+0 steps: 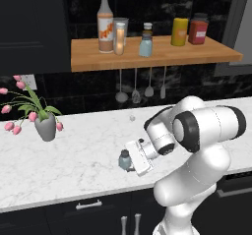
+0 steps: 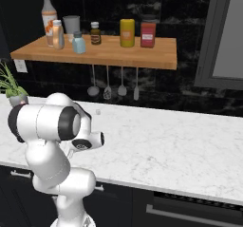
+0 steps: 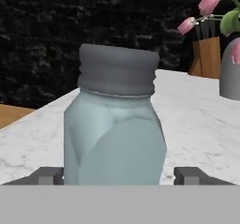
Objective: Put the shaker and condiment bottle from the counter next to their counterparts in the cabinet.
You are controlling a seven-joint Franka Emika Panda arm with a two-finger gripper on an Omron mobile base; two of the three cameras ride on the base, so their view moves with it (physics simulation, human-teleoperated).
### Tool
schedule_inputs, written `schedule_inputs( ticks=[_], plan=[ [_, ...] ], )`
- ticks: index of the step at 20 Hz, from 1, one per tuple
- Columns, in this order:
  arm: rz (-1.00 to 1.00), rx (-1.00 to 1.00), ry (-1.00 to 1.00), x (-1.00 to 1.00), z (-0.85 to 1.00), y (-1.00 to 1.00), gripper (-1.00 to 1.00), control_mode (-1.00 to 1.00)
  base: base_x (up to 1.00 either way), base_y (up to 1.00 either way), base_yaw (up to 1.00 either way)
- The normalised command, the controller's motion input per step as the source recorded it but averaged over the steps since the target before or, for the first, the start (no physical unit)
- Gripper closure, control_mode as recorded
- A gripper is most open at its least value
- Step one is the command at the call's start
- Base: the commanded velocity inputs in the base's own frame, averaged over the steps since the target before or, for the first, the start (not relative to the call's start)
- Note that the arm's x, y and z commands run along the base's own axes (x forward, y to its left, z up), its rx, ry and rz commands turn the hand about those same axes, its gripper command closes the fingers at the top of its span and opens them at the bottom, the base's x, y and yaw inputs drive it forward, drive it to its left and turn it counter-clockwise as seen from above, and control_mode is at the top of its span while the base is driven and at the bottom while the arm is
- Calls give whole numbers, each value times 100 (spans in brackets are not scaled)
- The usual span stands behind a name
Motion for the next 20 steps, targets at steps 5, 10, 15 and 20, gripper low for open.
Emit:
schedule_inputs(
  ticks=[5, 10, 15, 20],
  plan=[
    [0, -3, 9, 1, -5, 8, 100, -100, 0, 0, 0],
    [-7, 0, 27, -2, 43, -5, 100, -100, 0, 0, 0],
    [-13, 0, 19, -18, 87, -25, 100, -100, 0, 0, 0],
    [-20, 0, 3, -45, 87, -49, 100, -100, 0, 0, 0]
  ],
)
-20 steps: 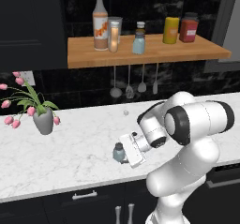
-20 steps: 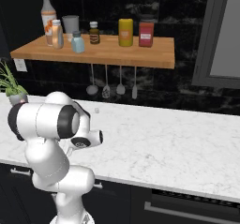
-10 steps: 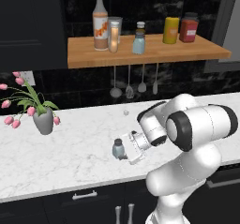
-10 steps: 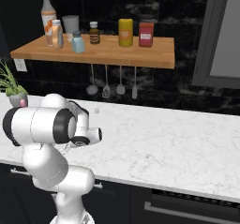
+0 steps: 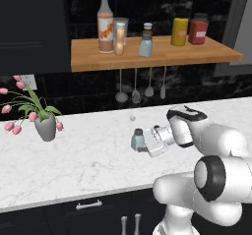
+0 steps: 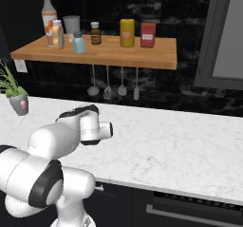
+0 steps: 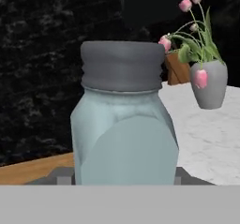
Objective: Put the shaker and condiment bottle from the counter next to their counterparts in the cabinet.
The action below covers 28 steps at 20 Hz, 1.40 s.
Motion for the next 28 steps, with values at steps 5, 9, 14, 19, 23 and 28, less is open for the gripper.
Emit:
schedule_inputs(
  ticks=[5, 9, 14, 19, 23, 28],
  plan=[
    [-28, 0, 0, -43, 94, -50, 100, -100, 0, 0, 0],
    [-32, 0, 0, -31, 85, -37, 100, -100, 0, 0, 0],
    [-34, 0, 5, -20, 80, -35, 100, -100, 0, 0, 0],
    [-35, -3, 14, -13, 72, -38, 100, -100, 0, 0, 0],
    [-36, -8, 17, -7, 66, -43, 100, -100, 0, 0, 0],
    [-35, -11, 6, -10, 54, -30, 100, -100, 0, 0, 0]
  ],
)
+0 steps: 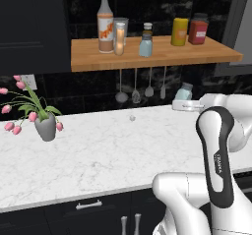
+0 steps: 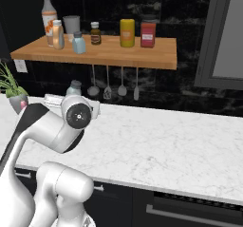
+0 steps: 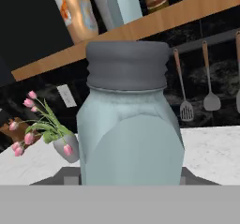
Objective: Put the shaker and condiment bottle from the counter next to their counterparts in the cabinet.
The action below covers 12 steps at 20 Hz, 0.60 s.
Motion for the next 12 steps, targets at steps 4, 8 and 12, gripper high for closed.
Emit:
schedule_inputs(
  ticks=[4, 8, 12],
  plan=[
    [-34, -14, 5, -11, 50, -31, 100, -100, 0, 0, 0],
    [-33, -15, 8, -5, 52, -32, 100, -100, 0, 0, 0],
    [-12, -5, 0, 0, 21, -2, 100, -100, 0, 0, 0]
  ],
)
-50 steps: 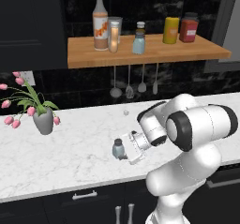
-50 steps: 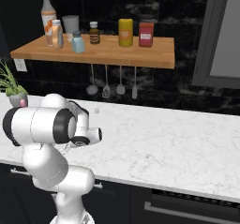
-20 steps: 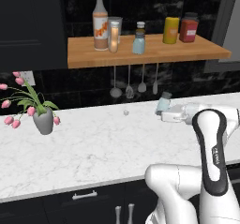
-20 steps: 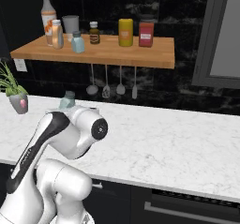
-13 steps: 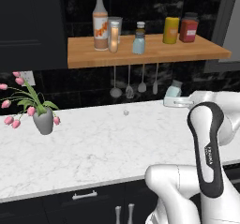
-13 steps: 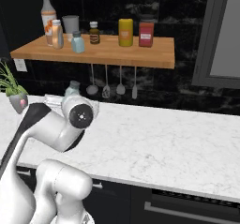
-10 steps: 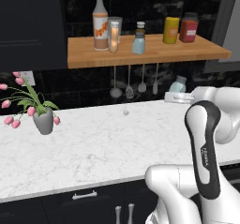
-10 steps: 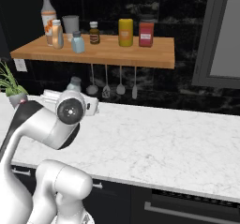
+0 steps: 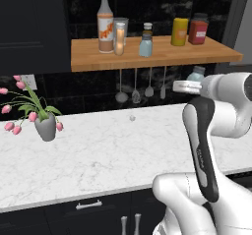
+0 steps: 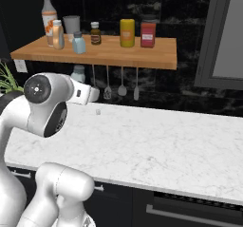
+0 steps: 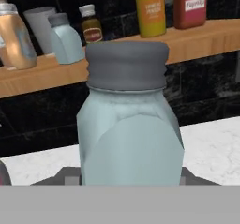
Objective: Put the shaker and condiment bottle from the counter next to their counterparts in the cabinet.
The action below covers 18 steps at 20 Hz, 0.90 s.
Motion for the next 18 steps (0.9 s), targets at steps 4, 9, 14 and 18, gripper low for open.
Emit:
schedule_inputs(
  ticks=[4, 9, 14, 18],
  plan=[
    [0, 0, -2, 5, 7, 0, 100, -100, 0, 0, 0],
    [0, 0, -8, 4, 42, 1, 100, -100, 0, 0, 0],
    [0, -5, -5, 0, 50, 0, 100, -100, 0, 0, 0],
    [0, -6, -5, 1, 45, 2, 100, -100, 0, 0, 0]
  ],
)
